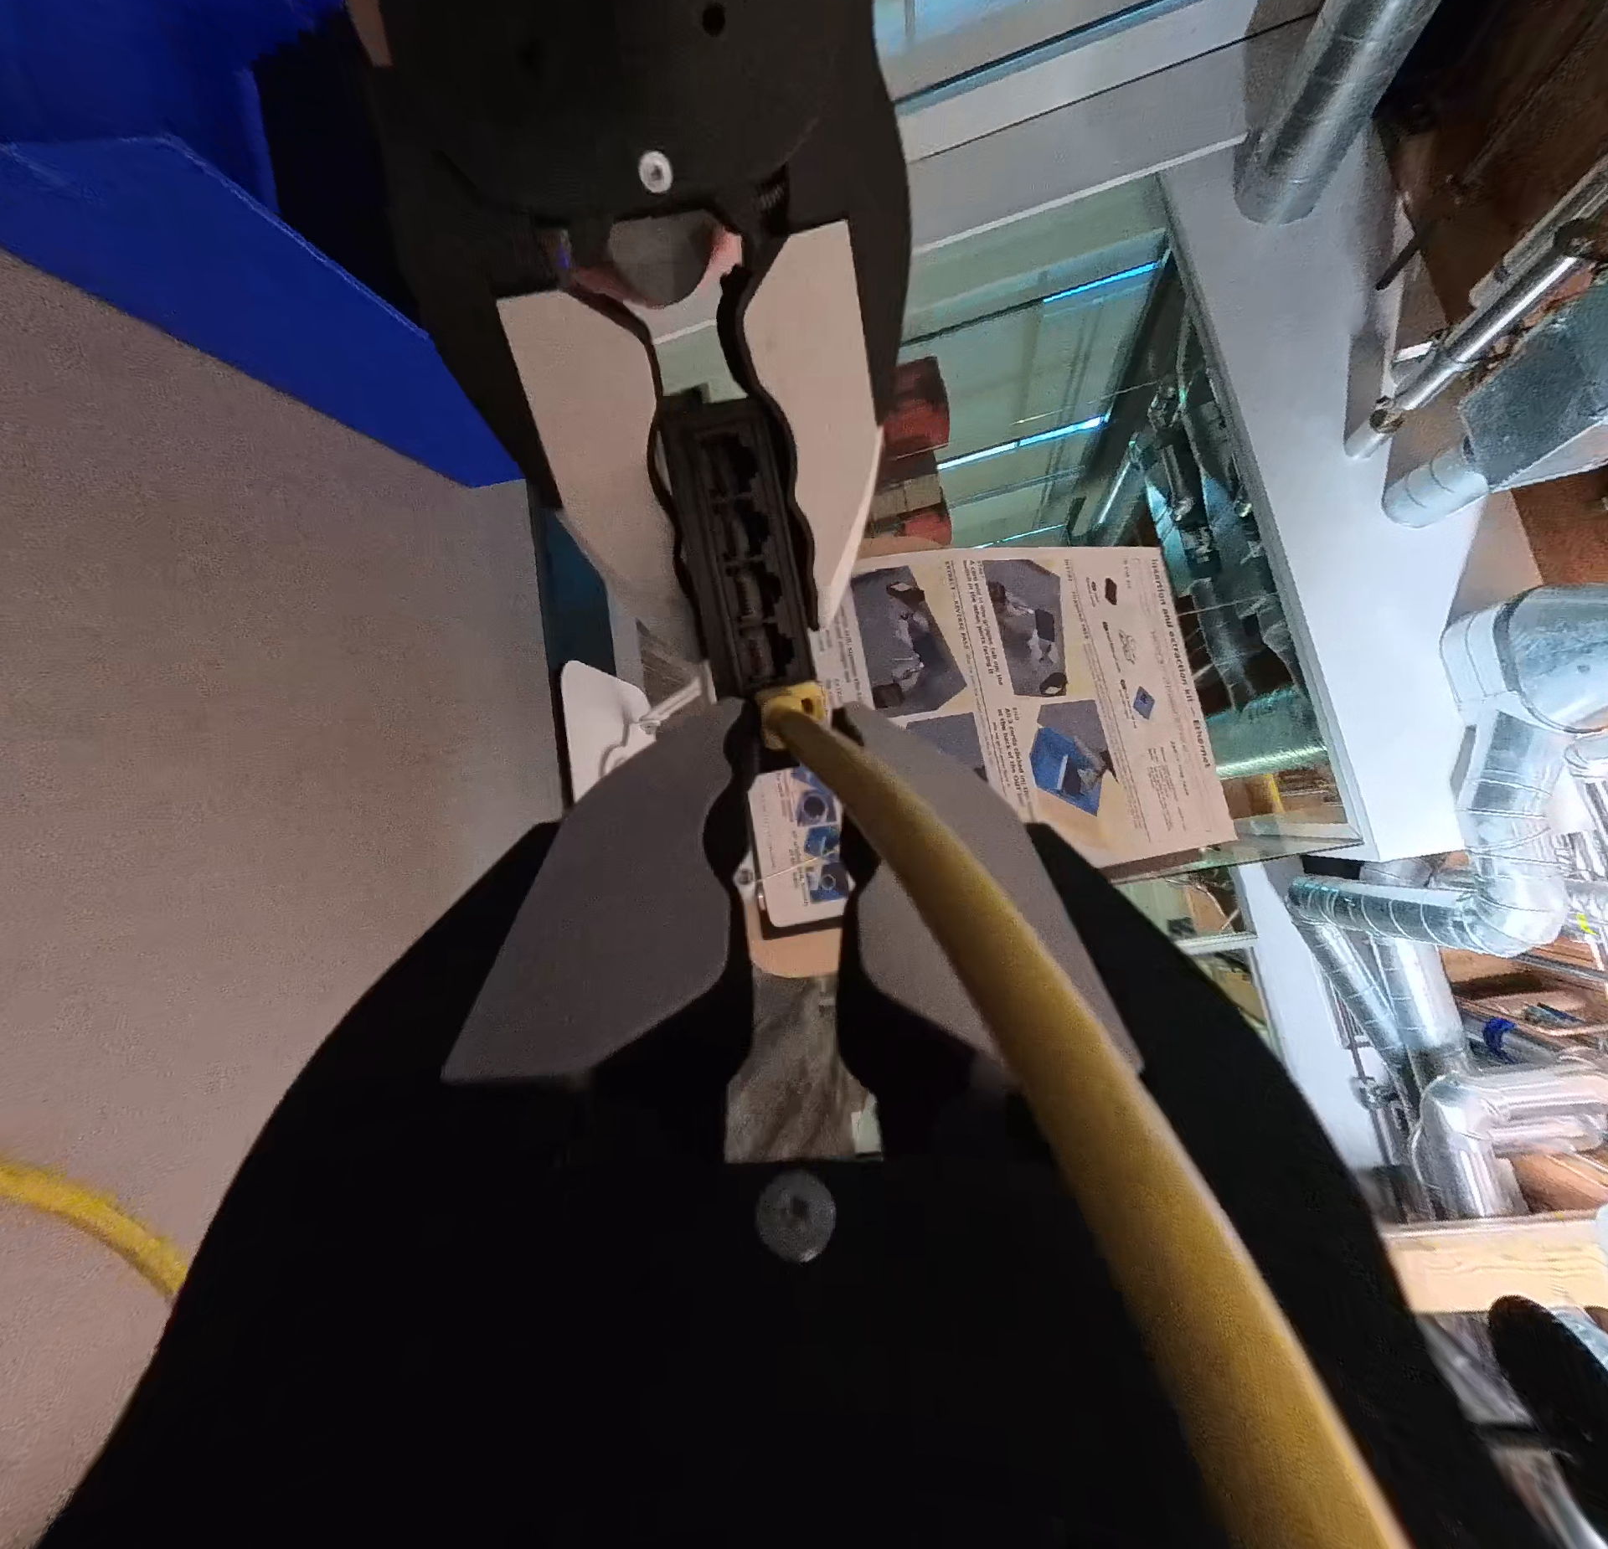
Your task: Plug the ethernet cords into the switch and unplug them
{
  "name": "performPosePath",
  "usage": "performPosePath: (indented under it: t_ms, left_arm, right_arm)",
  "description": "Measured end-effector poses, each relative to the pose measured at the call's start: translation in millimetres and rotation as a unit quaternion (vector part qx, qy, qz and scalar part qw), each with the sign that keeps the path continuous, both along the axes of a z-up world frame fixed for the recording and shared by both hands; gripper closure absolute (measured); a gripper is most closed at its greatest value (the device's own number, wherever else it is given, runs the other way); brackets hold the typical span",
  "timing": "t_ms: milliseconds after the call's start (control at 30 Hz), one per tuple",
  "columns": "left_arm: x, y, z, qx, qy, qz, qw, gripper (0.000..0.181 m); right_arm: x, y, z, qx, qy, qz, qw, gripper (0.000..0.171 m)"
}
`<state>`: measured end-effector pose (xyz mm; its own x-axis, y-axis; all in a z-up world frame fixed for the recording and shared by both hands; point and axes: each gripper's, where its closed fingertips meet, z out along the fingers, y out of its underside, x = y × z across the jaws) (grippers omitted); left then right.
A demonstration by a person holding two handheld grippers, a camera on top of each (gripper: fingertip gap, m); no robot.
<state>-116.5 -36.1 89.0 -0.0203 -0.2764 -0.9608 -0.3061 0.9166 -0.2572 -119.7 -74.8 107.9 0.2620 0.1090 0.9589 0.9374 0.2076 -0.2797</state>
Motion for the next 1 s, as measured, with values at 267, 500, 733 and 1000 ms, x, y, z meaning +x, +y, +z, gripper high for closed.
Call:
performPosePath:
  t_ms: [267,500,733,1000]
  left_arm:
    - [-3.1,2.4,-3.8,0.003,0.019,0.012,1.0,0.151]
    - [-1.8,2.9,0.0,0.034,0.004,0.019,0.999,0.151]
    - [10.7,4.2,0.1,0.033,-0.007,0.032,0.999,0.15]
    - [13.9,14.1,-5.7,-0.011,0.005,0.038,0.999,0.15]
  right_arm:
    - [-1.7,6.9,-4.9,-0.004,-0.078,-0.022,0.997,0.156]
    - [-1.7,4.9,-6.3,-0.019,-0.102,-0.02,0.994,0.157]
    - [12.8,2.2,-11.2,-0.139,-0.099,-0.046,0.984,0.157]
    - [17.3,9.7,-14.0,-0.263,-0.092,-0.044,0.959,0.156]
